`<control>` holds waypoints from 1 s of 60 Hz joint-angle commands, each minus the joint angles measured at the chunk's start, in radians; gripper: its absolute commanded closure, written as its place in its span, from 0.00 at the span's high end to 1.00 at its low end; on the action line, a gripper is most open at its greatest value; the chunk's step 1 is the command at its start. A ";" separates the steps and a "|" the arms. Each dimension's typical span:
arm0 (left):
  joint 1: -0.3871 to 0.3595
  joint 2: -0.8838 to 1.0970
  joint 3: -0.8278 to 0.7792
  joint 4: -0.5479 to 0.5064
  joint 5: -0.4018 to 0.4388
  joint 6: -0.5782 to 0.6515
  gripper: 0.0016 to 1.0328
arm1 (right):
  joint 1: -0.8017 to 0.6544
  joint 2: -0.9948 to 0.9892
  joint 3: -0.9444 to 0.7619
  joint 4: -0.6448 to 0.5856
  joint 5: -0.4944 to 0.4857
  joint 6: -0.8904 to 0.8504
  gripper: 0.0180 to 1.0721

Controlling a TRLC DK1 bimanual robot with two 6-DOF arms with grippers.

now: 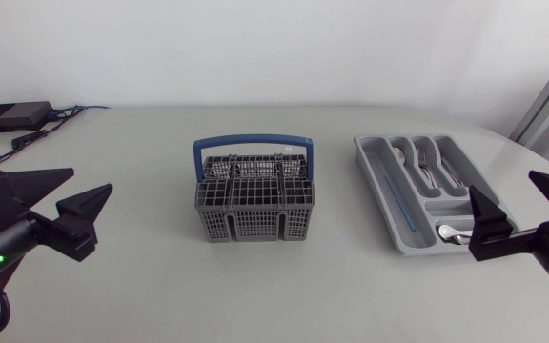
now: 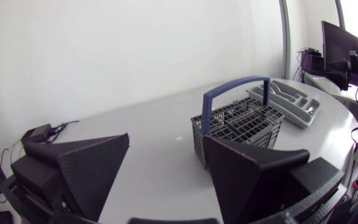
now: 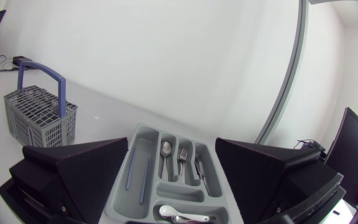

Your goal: Unload the cutlery basket into the drawer organizer.

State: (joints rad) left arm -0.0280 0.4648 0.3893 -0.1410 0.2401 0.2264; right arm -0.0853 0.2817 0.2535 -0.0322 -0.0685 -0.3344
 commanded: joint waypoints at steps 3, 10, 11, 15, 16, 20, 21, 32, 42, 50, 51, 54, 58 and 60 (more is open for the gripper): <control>0.011 -0.065 -0.072 0.025 -0.031 -0.049 0.96 | 0.010 -0.042 -0.052 -0.006 0.019 0.069 0.96; 0.013 -0.126 -0.120 0.043 -0.063 -0.076 0.96 | 0.022 -0.078 -0.082 0.000 0.027 0.109 0.96; 0.014 -0.133 -0.126 0.045 -0.067 -0.079 0.96 | 0.023 -0.083 -0.086 0.001 0.028 0.114 0.96; 0.015 -0.169 -0.155 0.055 -0.086 -0.095 0.96 | 0.030 -0.104 -0.104 0.004 0.032 0.138 0.96; 0.016 -0.177 -0.161 0.058 -0.090 -0.099 0.96 | 0.031 -0.109 -0.108 0.005 0.033 0.143 0.96; 0.017 -0.212 -0.189 0.068 -0.108 -0.114 0.96 | 0.038 -0.130 -0.126 0.008 0.037 0.166 0.96; 0.018 -0.221 -0.196 0.070 -0.112 -0.118 0.96 | 0.039 -0.135 -0.130 0.009 0.038 0.172 0.96; 0.022 -0.314 -0.270 0.097 -0.161 -0.160 0.96 | 0.057 -0.191 -0.177 0.018 0.050 0.234 0.96; 0.025 -0.403 -0.340 0.123 -0.208 -0.199 0.96 | 0.074 -0.244 -0.222 0.026 0.061 0.293 0.96; 0.028 -0.465 -0.389 0.141 -0.240 -0.226 0.96 | 0.085 -0.282 -0.253 0.032 0.068 0.334 0.96; 0.028 -0.465 -0.389 0.141 -0.240 -0.226 0.96 | 0.085 -0.282 -0.253 0.032 0.068 0.334 0.96; 0.028 -0.465 -0.389 0.141 -0.240 -0.226 0.96 | 0.085 -0.282 -0.253 0.032 0.068 0.334 0.96; 0.028 -0.465 -0.389 0.141 -0.240 -0.226 0.96 | 0.085 -0.282 -0.253 0.032 0.068 0.334 0.96; 0.028 -0.465 -0.389 0.141 -0.240 -0.226 0.96 | 0.085 -0.282 -0.253 0.032 0.068 0.334 0.96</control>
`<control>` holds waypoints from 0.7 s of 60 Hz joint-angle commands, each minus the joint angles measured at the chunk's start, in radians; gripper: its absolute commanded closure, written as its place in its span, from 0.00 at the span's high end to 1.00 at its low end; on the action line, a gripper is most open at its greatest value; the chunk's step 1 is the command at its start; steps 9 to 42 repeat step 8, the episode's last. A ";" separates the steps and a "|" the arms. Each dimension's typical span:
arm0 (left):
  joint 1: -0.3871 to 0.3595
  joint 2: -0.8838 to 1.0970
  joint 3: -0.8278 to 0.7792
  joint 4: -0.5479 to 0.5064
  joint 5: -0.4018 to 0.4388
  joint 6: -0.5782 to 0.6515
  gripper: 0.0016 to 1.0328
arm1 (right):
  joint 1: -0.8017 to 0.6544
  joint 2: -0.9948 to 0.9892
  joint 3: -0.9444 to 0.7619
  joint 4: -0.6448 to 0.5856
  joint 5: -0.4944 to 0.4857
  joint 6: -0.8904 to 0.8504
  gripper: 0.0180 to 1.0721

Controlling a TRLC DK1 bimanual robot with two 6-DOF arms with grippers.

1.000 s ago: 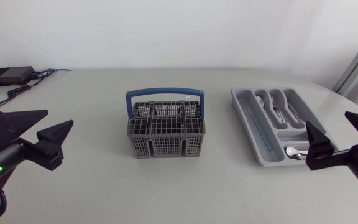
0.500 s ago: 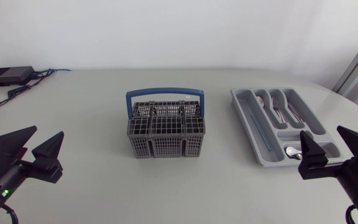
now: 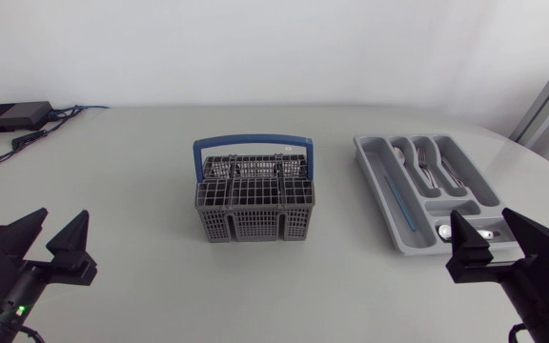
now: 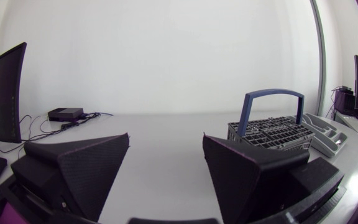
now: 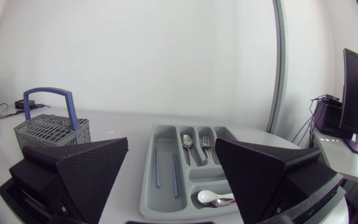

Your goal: Unload the cutlery basket into the drawer organizer.

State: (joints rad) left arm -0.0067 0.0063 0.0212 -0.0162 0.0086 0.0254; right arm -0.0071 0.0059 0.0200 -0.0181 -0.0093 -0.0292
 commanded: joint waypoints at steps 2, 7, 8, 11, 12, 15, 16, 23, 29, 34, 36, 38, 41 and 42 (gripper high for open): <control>0.007 -0.006 -0.021 0.016 -0.009 -0.025 0.96 | 0.007 -0.006 -0.020 0.018 0.009 0.029 0.96; 0.007 -0.006 -0.021 0.016 -0.009 -0.025 0.96 | 0.007 -0.006 -0.020 0.018 0.009 0.029 0.96; 0.007 -0.006 -0.021 0.016 -0.009 -0.025 0.96 | 0.007 -0.006 -0.020 0.018 0.009 0.029 0.96; 0.007 -0.006 -0.021 0.016 -0.009 -0.025 0.96 | 0.007 -0.006 -0.020 0.018 0.009 0.029 0.96; 0.007 -0.006 -0.021 0.016 -0.009 -0.025 0.96 | 0.007 -0.006 -0.020 0.018 0.009 0.029 0.96; 0.007 -0.006 -0.021 0.016 -0.009 -0.025 0.96 | 0.007 -0.006 -0.020 0.018 0.009 0.029 0.96; 0.007 -0.006 -0.021 0.016 -0.009 -0.025 0.96 | 0.007 -0.006 -0.020 0.018 0.009 0.029 0.96; 0.007 -0.006 -0.021 0.016 -0.009 -0.025 0.96 | 0.007 -0.006 -0.020 0.018 0.009 0.029 0.96; 0.007 -0.006 -0.021 0.016 -0.009 -0.025 0.96 | 0.007 -0.006 -0.020 0.018 0.009 0.029 0.96; 0.007 -0.006 -0.021 0.016 -0.009 -0.025 0.96 | 0.007 -0.006 -0.020 0.018 0.009 0.029 0.96; 0.007 -0.006 -0.021 0.016 -0.009 -0.025 0.96 | 0.007 -0.006 -0.020 0.018 0.009 0.029 0.96; 0.007 -0.006 -0.021 0.016 -0.009 -0.025 0.96 | 0.007 -0.006 -0.020 0.018 0.009 0.029 0.96; 0.007 -0.006 -0.021 0.016 -0.009 -0.025 0.96 | 0.007 -0.006 -0.020 0.018 0.009 0.029 0.96; 0.007 -0.006 -0.021 0.016 -0.009 -0.025 0.96 | 0.007 -0.006 -0.020 0.018 0.009 0.029 0.96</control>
